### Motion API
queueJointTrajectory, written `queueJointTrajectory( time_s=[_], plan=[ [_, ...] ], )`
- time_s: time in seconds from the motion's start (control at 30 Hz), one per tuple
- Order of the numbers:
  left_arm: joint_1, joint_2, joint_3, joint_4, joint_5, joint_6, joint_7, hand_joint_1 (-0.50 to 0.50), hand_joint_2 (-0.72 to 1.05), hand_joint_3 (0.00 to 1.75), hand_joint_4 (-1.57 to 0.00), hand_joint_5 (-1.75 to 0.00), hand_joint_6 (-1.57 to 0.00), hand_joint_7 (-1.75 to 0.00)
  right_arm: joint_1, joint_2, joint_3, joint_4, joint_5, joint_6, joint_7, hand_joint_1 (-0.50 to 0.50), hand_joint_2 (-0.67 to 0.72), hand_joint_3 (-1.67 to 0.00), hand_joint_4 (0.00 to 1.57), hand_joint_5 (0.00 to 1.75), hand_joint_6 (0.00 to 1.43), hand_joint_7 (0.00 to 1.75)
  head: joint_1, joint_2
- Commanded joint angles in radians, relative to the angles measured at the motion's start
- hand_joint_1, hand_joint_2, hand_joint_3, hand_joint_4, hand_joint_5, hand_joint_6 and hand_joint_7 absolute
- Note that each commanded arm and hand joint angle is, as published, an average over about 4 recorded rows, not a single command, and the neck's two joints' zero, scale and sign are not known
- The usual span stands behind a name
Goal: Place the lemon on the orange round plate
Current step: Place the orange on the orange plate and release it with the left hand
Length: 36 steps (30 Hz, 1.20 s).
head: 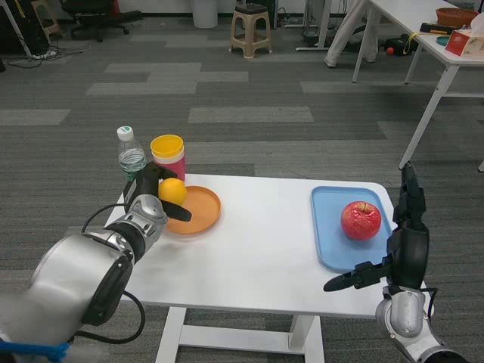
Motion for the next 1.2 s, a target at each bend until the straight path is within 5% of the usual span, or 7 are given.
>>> queueJointTrajectory(
  time_s=[0.03,0.13,0.27,0.4,0.53,1.07,1.2],
  plan=[
    [-0.040,-0.015,-0.005,0.012,0.023,0.006,0.022,0.50,0.63,0.09,-0.05,-1.75,-1.36,-1.03,-0.014,-0.009,0.005,0.007,0.010,0.000,-0.001,-0.21,0.41,0.00,0.11,0.00,0.00,0.00,0.000,-0.006],
    [-0.045,-0.031,-0.004,0.012,0.034,-0.010,0.034,0.50,0.72,0.09,-0.07,-1.72,-1.35,-1.01,-0.019,-0.009,0.010,0.011,0.010,0.000,-0.001,-0.21,0.41,0.00,0.11,0.00,0.00,0.00,-0.001,-0.007],
    [-0.045,-0.041,0.006,0.009,0.032,-0.038,0.033,0.50,0.78,0.09,0.00,-1.54,-1.29,-1.36,-0.022,-0.008,0.014,0.012,0.013,0.000,-0.001,-0.21,0.42,0.00,0.11,0.00,0.00,0.00,-0.002,-0.010],
    [-0.043,-0.046,0.018,0.013,0.026,-0.044,0.027,0.50,0.87,0.11,0.00,-1.00,-1.29,-1.62,-0.021,-0.010,0.014,0.012,0.016,0.000,-0.001,-0.21,0.44,0.00,0.11,0.00,0.00,0.00,-0.002,-0.014],
    [-0.036,-0.050,0.030,0.029,0.018,-0.035,0.005,0.50,0.98,0.17,0.00,-0.56,-1.26,-1.68,-0.022,-0.010,0.015,0.013,0.016,0.000,0.000,-0.21,0.47,0.00,0.11,0.00,0.00,0.00,-0.001,-0.017],
    [-0.001,-0.058,0.047,0.048,-0.017,-0.032,-0.061,0.50,1.05,0.17,0.00,-0.41,-1.11,-1.54,-0.023,-0.010,0.017,0.017,0.016,0.000,0.000,-0.21,0.44,0.00,0.11,0.00,0.00,0.00,0.008,-0.032],
    [0.018,-0.061,0.047,0.045,-0.035,-0.033,-0.076,0.50,1.05,0.11,0.00,-0.41,-0.82,-1.47,-0.023,-0.008,0.018,0.017,0.016,0.000,0.000,-0.21,0.47,0.00,0.11,0.00,0.00,0.00,0.010,-0.033]
  ],
)
